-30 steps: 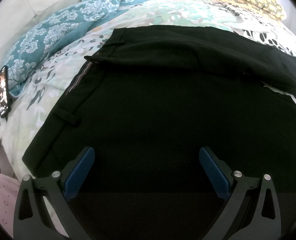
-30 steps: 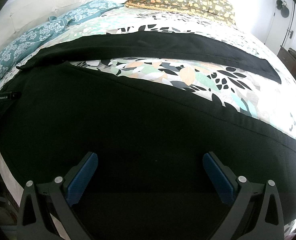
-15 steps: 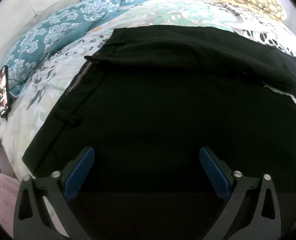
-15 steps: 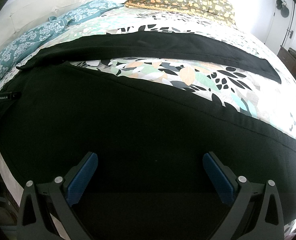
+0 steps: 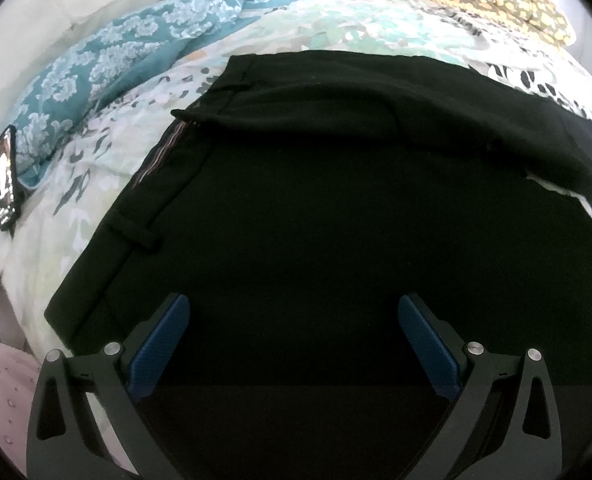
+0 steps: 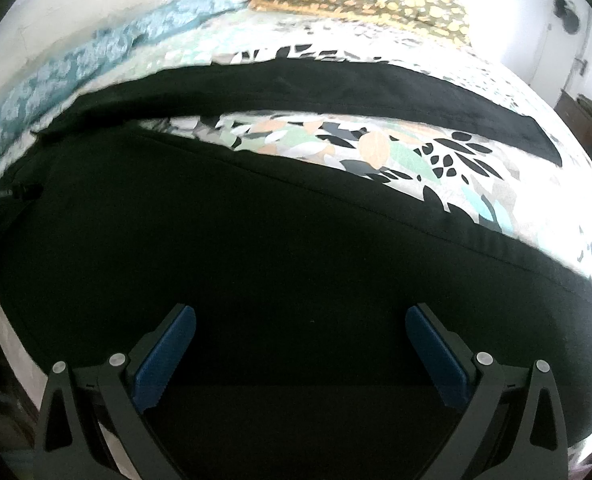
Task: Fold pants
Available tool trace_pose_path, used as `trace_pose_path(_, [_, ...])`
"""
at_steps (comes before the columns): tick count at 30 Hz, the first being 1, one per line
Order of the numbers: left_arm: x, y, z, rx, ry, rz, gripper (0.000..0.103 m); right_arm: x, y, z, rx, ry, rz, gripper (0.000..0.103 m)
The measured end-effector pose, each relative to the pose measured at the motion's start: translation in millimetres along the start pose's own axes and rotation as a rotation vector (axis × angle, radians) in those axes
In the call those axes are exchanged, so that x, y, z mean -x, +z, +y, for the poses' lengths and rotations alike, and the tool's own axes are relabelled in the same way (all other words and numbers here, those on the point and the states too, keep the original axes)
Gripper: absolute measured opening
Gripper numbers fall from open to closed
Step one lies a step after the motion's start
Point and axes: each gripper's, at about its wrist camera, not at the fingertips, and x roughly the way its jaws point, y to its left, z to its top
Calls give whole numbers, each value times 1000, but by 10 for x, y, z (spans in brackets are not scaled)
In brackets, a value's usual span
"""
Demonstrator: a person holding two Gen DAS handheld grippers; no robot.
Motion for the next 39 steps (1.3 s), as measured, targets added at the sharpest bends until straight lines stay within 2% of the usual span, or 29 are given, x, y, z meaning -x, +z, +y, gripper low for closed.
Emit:
trace_pose_path(2, [53,11,-3,4,-23,14,103,97,27,5,16,-34,-40,103])
trace_pose_path(4, [161,15,-19,3,-62,-11,103,210,49,-28,15,-34,-91,103])
trace_pose_path(7, [384,50,-86,-34,-86,-111,103,284,107,-174,-44,-46,-112,103])
trace_pose_path(11, [509,164,-231,-116,-61,-181,103,393,180,-582,-162,-157,-145,103])
trace_pose_path(13, [493,300,-292,-122,-53,-185,103,467,206,-914,-280,-183,-172,103])
trace_pose_path(16, [413,569,-384,-105,-65,-183,103,421,307,-1591,-452,-154,-149,103])
trace_pose_path(20, [243,920,-604,-109,-60,-204,103,333,639,-2405,-504,-151,-153,103])
trace_pose_path(22, [18,1038,-659,-99,-24,-170,103,271,906,-2797,-488,-140,-157,103])
trace_pose_path(24, [-264,1053,-620,-48,27,-115,103,90,1255,-3233,-447,-120,-128,103])
trace_pose_path(25, [-344,1011,-586,-23,14,-108,103,18,1367,-3380,-436,-123,-112,103])
trace_pose_path(26, [-436,930,-520,25,-32,-119,103,-151,1555,-3624,-427,-116,-72,103])
trace_pose_path(27, [-470,836,-456,70,-63,-162,103,-278,1650,-3761,-428,-115,-38,103])
trace_pose_path(30, [-480,809,-421,82,-80,-180,103,-696,2015,-4172,-428,-127,48,103])
trace_pose_path(32, [-496,811,-450,74,-62,-192,103,-946,2264,-4348,-425,-131,56,103])
trace_pose_path(36, [-526,827,-493,70,-40,-204,103,-1313,2516,-4532,-456,-133,79,101])
trace_pose_path(39, [-539,821,-511,68,-31,-208,103,-1561,2610,-4591,-465,-100,146,78])
